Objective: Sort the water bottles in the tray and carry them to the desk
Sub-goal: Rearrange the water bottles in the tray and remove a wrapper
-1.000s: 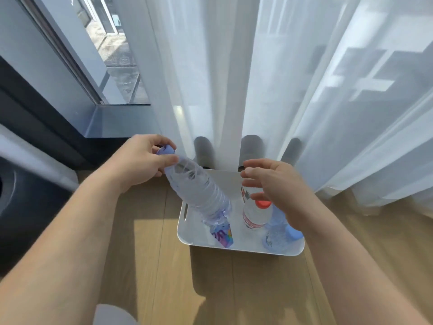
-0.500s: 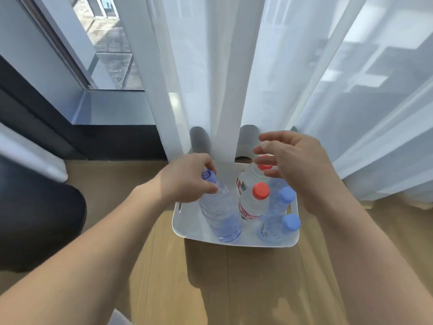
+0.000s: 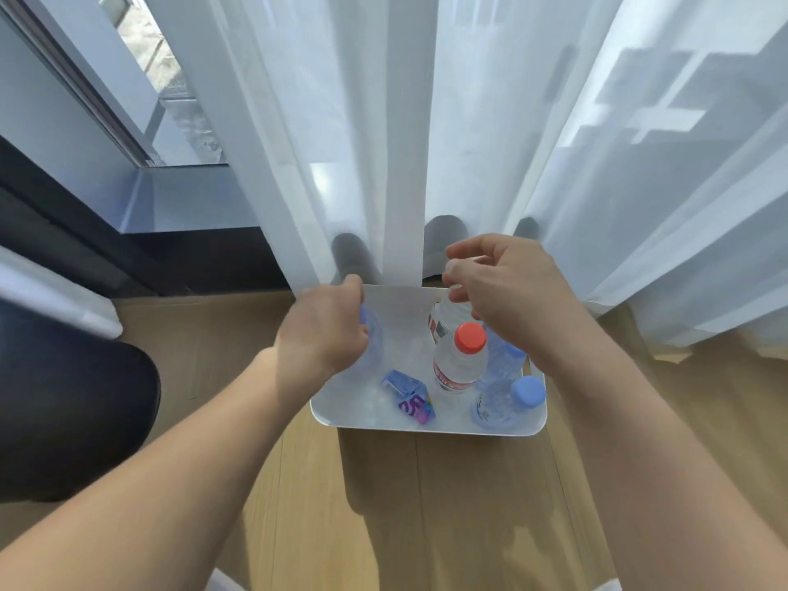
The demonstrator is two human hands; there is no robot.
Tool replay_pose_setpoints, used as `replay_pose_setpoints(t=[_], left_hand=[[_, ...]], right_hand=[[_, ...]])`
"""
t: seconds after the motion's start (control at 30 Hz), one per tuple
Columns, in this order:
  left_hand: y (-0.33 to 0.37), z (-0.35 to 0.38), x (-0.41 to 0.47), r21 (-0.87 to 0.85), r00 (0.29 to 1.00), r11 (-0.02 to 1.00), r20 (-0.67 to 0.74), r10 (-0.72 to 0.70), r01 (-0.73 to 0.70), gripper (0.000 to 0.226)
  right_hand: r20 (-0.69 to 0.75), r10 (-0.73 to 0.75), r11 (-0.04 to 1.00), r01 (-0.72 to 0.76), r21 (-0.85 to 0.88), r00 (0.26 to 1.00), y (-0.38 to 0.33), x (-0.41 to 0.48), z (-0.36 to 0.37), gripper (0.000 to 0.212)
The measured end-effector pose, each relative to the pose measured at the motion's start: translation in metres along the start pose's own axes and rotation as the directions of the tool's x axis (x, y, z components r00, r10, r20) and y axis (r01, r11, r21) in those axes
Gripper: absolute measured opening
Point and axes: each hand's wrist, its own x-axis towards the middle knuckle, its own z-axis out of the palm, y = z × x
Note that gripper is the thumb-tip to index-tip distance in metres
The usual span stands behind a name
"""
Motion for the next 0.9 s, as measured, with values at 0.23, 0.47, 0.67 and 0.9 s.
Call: replay_pose_setpoints(t=[0.23,0.47,0.67,0.9], left_hand=[[-0.008,-0.029,0.006,-0.209,0.994,0.977,0.111,-0.021,0.044,0.024],[-0.005,-0.024,0.005,-0.160,0.986,0.987,0.163,0.025,0.001,0.026],[-0.018,-0.042,0.007,-0.101,0.999,0.994,-0.010,0.036,-0.036,0.024],[-0.031,-0.067,-0.009,-0.170,0.995,0.983,-0.080,0.051,-0.064,0.017]], right_hand=[[-0.039,0.019,0.999,-0.020,-0.026,0.999,0.007,0.003,-0.011,0.017],[0.086,0.121,0.978,-0.104,-0.182,0.989,0.022,-0.006,0.006,0.022],[0.290,0.349,0.832,-0.153,-0.533,0.891,0.084,0.004,0.071,0.026],[0.276,0.410,0.713,-0.117,-0.691,0.870,0.149,0.036,0.134,0.036]])
